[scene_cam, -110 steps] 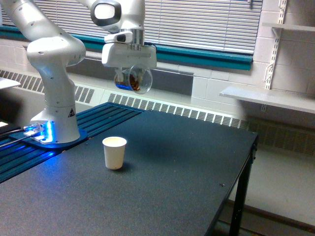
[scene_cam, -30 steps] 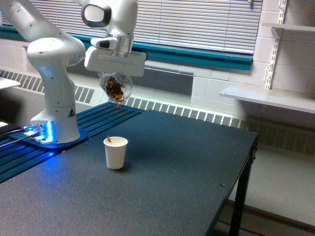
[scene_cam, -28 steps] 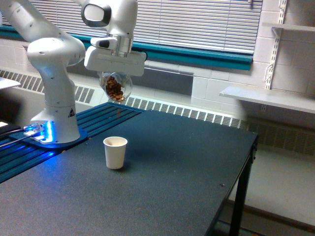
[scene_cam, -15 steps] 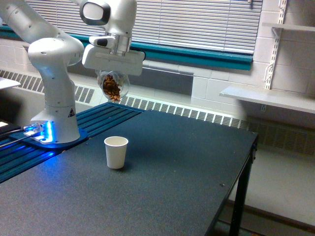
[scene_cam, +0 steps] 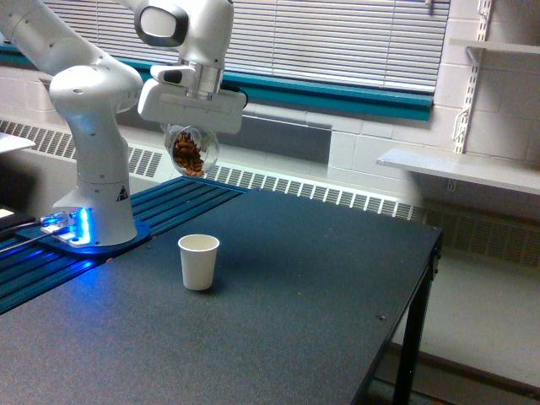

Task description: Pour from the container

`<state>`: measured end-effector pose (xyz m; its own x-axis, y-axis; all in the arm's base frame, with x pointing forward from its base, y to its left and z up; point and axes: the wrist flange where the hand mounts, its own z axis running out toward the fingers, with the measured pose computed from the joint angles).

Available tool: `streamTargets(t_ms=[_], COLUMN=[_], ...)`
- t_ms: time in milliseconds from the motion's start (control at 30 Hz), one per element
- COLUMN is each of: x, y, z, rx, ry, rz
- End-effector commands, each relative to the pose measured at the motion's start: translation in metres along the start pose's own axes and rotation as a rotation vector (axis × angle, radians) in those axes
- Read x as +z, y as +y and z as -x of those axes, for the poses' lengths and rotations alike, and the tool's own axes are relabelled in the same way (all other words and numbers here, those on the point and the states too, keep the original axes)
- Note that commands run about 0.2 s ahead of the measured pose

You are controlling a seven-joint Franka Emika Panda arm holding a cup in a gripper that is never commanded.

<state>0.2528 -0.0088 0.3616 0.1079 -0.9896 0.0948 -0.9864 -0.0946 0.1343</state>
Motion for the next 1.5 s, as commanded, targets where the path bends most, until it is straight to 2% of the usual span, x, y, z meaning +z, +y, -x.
streamTargets(t_ms=[33,600,1500], x=[0.02,0.034,0.042], y=[0.002,-0.004,-0.006], z=[0.006,0.009,0.018], rx=[-0.003,-0.012,-0.006], ry=[0.001,0.001,0.001], rz=[0.045,0.07,0.092])
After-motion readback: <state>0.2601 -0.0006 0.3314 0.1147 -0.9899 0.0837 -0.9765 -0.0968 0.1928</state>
